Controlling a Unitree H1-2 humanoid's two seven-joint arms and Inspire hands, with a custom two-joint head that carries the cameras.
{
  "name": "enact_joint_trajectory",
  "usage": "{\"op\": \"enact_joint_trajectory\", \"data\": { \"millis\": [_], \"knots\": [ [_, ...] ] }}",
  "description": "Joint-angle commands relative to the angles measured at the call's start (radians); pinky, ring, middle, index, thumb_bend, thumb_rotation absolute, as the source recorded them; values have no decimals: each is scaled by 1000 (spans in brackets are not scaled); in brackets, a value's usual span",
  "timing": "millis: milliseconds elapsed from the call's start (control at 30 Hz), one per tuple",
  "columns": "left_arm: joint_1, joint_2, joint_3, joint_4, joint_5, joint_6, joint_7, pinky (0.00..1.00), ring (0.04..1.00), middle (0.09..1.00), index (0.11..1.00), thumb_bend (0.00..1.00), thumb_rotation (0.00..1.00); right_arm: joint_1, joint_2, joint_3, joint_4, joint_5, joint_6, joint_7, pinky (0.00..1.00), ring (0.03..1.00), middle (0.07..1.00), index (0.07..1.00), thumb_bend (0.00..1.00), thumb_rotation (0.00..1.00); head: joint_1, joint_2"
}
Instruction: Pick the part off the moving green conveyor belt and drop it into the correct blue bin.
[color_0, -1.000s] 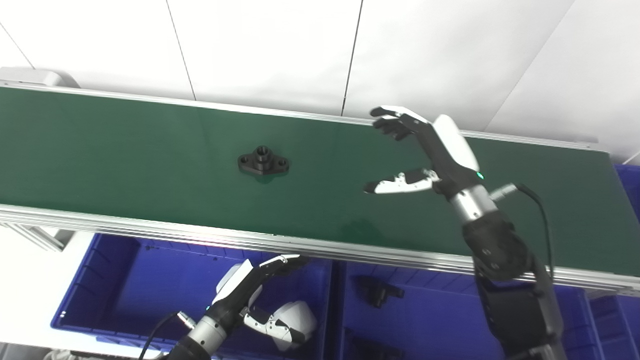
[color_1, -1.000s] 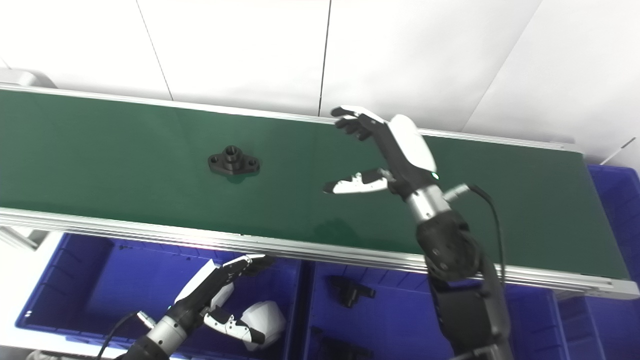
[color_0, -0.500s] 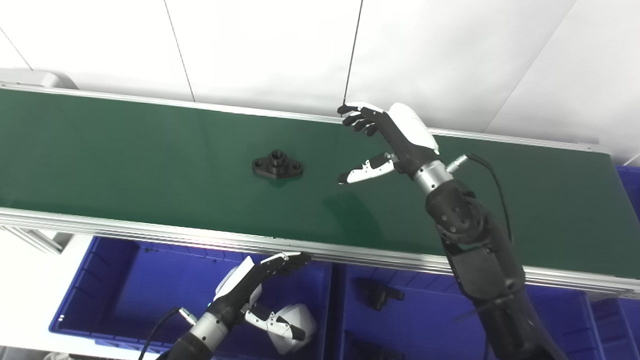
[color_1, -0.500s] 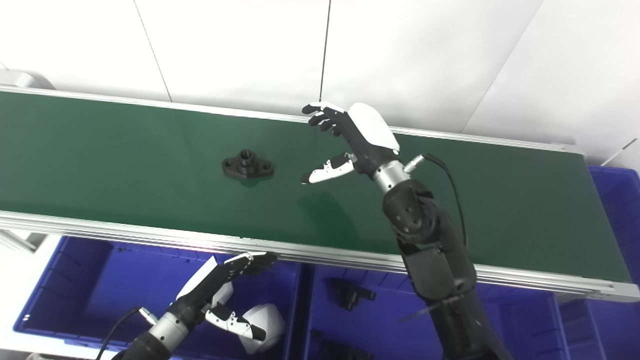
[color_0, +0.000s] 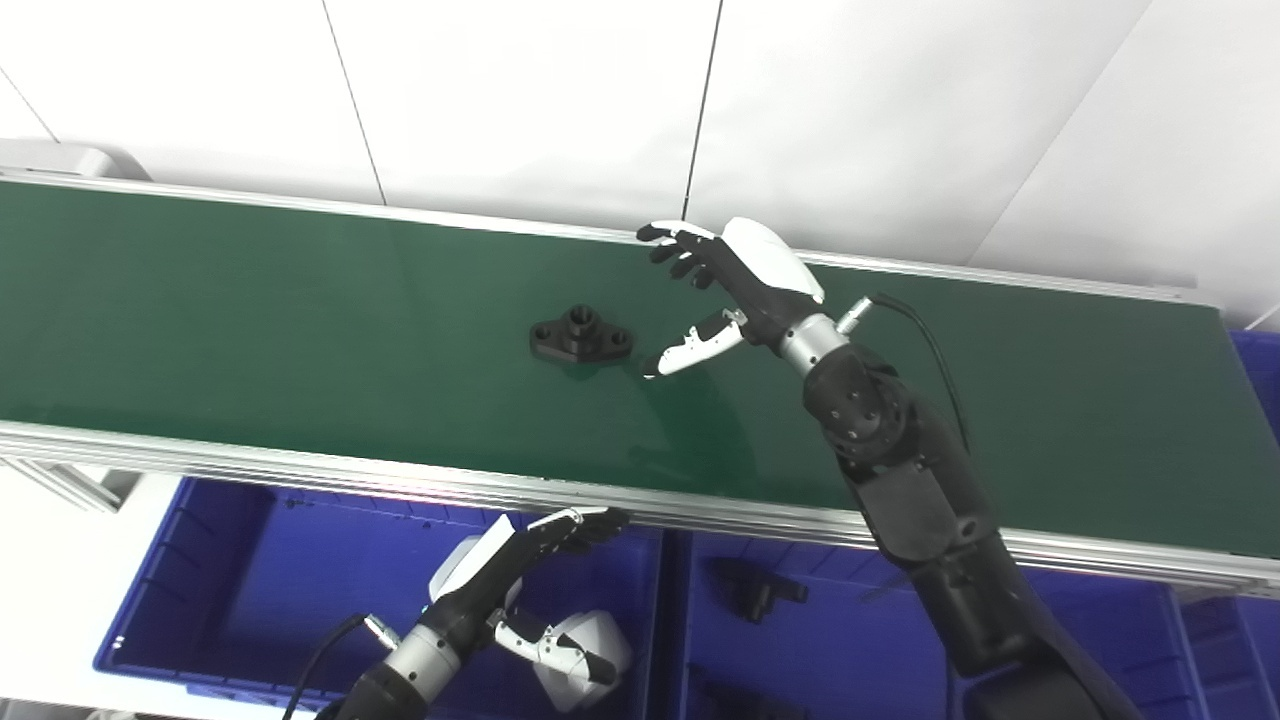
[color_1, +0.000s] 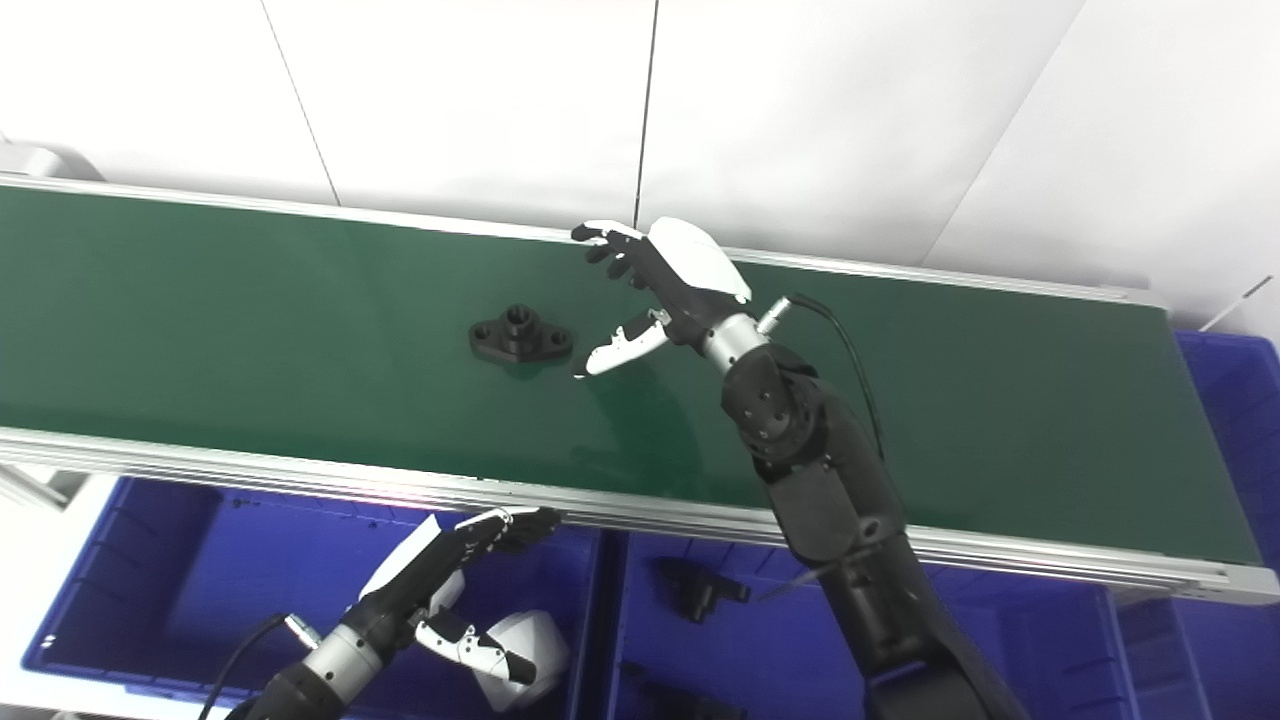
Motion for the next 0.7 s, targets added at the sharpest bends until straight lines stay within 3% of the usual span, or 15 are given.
{"op": "enact_joint_trajectory", "data": {
  "millis": [0, 267, 667],
  "knots": [
    [-18, 9, 0, -10, -18, -40, 2, 796, 817, 813, 799, 904, 198, -58, 8, 2, -3, 0, -3, -16, 678, 757, 801, 837, 889, 151, 1, 0],
    [-19, 14, -5, -16, -11, -37, -7, 793, 812, 805, 793, 900, 194, -80, 22, 35, 37, -26, 30, -9, 699, 776, 815, 840, 877, 154, 1, 1],
    [-11, 6, -2, -36, -11, -18, -19, 787, 806, 800, 784, 909, 199, -102, -1, 82, 104, -54, 4, -6, 727, 819, 861, 833, 870, 152, 3, 6]
  ]
}}
